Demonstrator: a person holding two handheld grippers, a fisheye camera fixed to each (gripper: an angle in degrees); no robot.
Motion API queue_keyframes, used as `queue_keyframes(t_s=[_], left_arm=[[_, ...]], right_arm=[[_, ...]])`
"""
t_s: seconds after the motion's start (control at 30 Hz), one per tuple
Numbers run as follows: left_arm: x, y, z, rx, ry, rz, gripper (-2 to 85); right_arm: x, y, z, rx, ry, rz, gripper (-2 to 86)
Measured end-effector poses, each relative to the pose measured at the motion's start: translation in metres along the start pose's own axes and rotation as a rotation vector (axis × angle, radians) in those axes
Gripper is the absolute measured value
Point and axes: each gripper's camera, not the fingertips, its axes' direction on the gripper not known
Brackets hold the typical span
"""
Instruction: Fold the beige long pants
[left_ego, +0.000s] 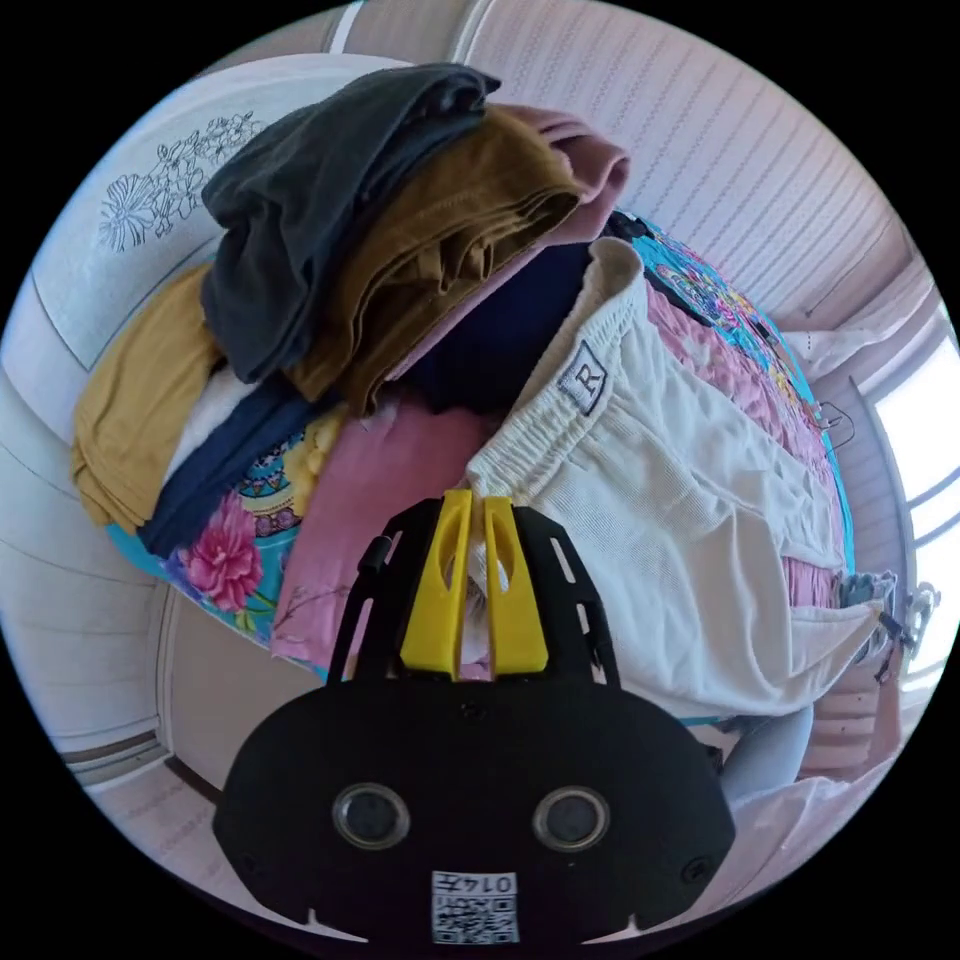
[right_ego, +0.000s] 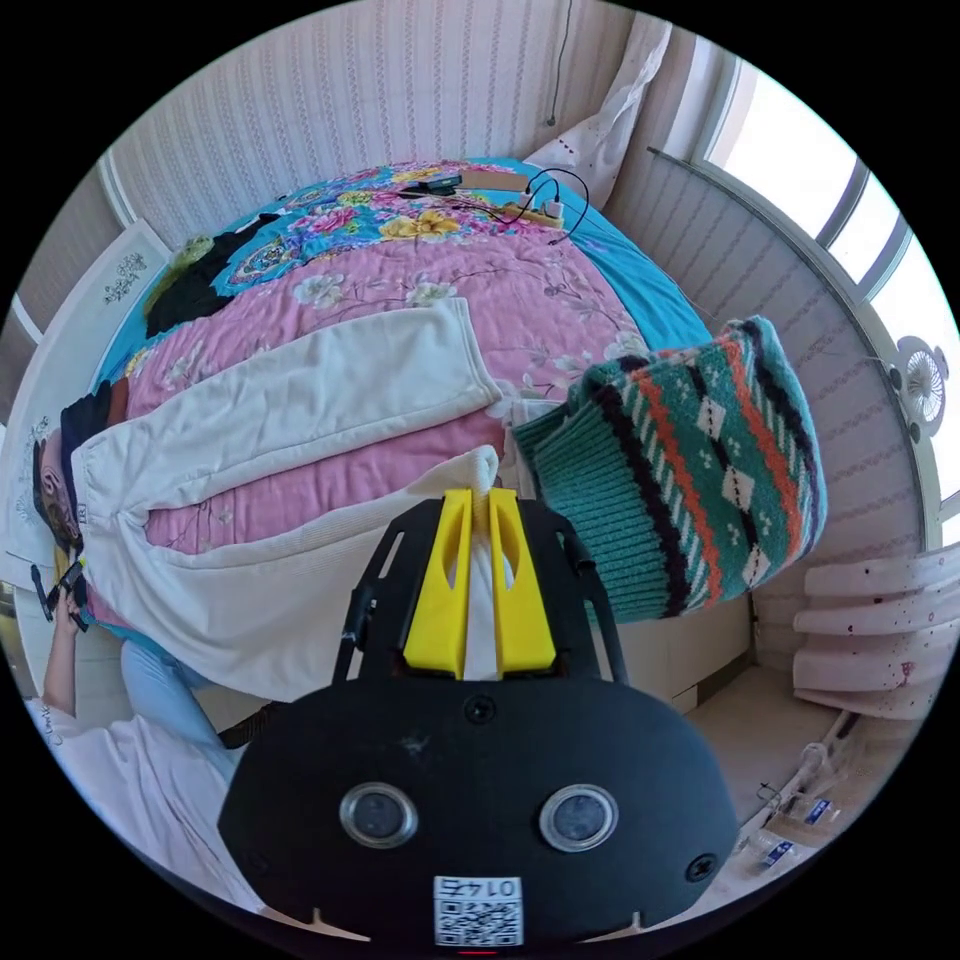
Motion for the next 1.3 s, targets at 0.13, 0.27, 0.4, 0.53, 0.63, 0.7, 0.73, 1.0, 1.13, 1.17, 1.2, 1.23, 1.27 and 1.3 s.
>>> queue_keyframes(t_s=[0.13,0.27,0.4,0.53,0.63,0.7,0.73,1.0,1.13,1.17,1.2,1.23,1.27,1.3], left_arm=[[0.009,0.031,-0.031,0.068,0.014,0.018,-0.4],[0.036,0.058,-0.003,0.015,-0.136,0.075,0.8],[0.066,0.073,0.048,-0.060,-0.232,0.082,4.5],[0.099,0.087,0.031,0.033,-0.223,0.181,5.5],[0.135,0.101,0.007,0.104,-0.254,0.302,4.5],[0.177,0.111,-0.005,0.167,-0.227,0.412,2.1],[0.189,0.112,-0.005,0.172,-0.200,0.445,2.1],[0.440,0.121,0.090,0.046,0.312,0.933,8.0],[0.545,0.134,0.159,-0.024,0.350,0.994,8.4],[0.574,0.140,0.190,-0.096,0.302,0.988,8.2],[0.597,0.148,0.220,-0.196,0.204,0.989,8.0],[0.606,0.153,0.232,-0.227,0.159,1.002,7.9],[0.616,0.161,0.235,-0.177,0.140,1.058,6.8],[0.623,0.166,0.239,-0.171,0.127,1.086,5.6]], right_arm=[[0.008,-0.007,0.019,-0.053,0.035,0.001,1.4],[0.030,-0.014,0.054,-0.095,-0.004,0.100,2.0],[0.064,-0.005,0.081,-0.107,-0.090,0.265,4.2],[0.084,0.017,0.059,0.045,-0.126,0.209,5.9],[0.107,0.059,0.044,0.126,-0.111,0.215,6.1],[0.124,0.102,0.048,0.149,-0.120,0.267,6.3],[0.129,0.114,0.051,0.149,-0.120,0.289,6.4],[0.202,0.236,0.144,0.148,-0.496,0.716,15.8],[0.222,0.255,0.150,0.226,-0.612,0.756,15.0],[0.226,0.257,0.147,0.248,-0.598,0.746,14.5],[0.231,0.259,0.146,0.263,-0.592,0.736,14.1],[0.233,0.260,0.145,0.268,-0.596,0.732,14.1],[0.238,0.260,0.146,0.273,-0.611,0.721,14.0],[0.242,0.259,0.148,0.275,-0.625,0.703,14.0]])
